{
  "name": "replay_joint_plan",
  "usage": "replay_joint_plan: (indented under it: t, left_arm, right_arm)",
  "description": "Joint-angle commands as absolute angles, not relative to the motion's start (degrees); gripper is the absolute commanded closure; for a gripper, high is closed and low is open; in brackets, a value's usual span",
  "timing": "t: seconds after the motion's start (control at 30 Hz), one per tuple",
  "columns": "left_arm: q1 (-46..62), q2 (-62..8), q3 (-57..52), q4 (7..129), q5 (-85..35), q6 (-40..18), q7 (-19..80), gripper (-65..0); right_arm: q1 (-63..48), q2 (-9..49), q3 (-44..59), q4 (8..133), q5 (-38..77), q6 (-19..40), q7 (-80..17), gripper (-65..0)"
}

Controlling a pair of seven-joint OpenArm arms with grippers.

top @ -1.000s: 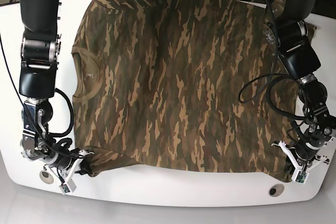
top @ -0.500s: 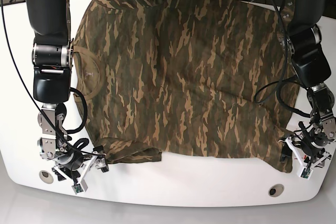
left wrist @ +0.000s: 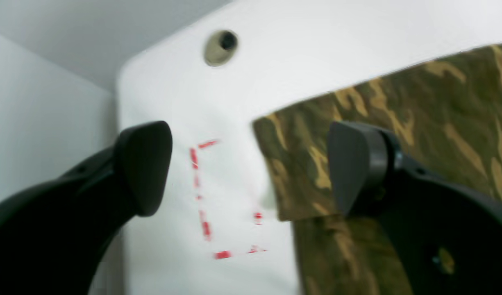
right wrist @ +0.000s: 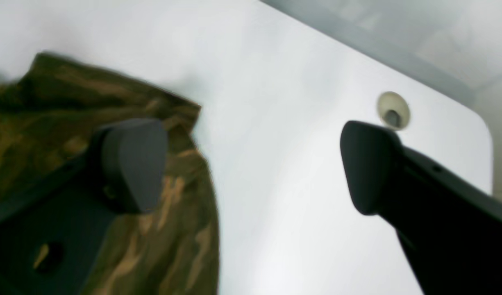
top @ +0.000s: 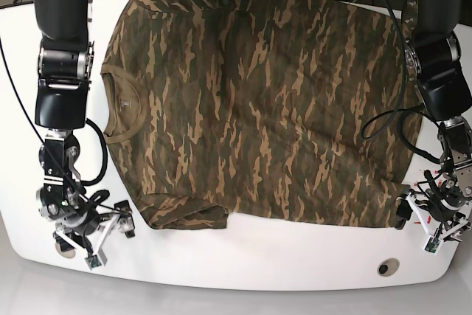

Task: Layout the t-shirt on the table in an organized manner, then fold the t-shirt properly
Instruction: 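Drag the shirt hem toward the robot's base with both grippers, then release the hem and move both grippers toward the shirt shoulders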

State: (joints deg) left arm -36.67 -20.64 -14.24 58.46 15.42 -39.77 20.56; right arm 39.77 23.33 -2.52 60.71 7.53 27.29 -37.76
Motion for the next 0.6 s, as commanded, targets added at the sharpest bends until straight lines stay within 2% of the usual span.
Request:
replay_joint_plan:
  t: [0.0, 0.23, 0.37, 0.57]
  left_arm:
    - [-35.7, -21.5, -15.3, 63.7, 14.5, -40.0, 20.1, -56.7]
    - [-26.9, -19.6, -16.2, 76.6, 14.5, -40.0, 23.3, -56.7]
    - [-18.5, -17.6, -16.5, 86.5, 14.5, -40.0, 23.6, -56.7]
    - [-8.5, -15.2, -16.5, 96.5, 14.5, -40.0, 23.3, -56.7]
  right_arm:
    - [36.2, 25.5, -2.3, 68.4, 13.2, 27.1, -41.1, -65.0]
    - [24.7, 26.2, 4.0, 78.7, 22.2, 27.1, -46.0, -65.0]
    - [16.5, 23.9, 9.5, 86.4, 25.4, 27.1, -47.7, -65.0]
    - [8.1, 20.9, 12.4, 94.5, 25.9, 27.6, -47.9, -64.4]
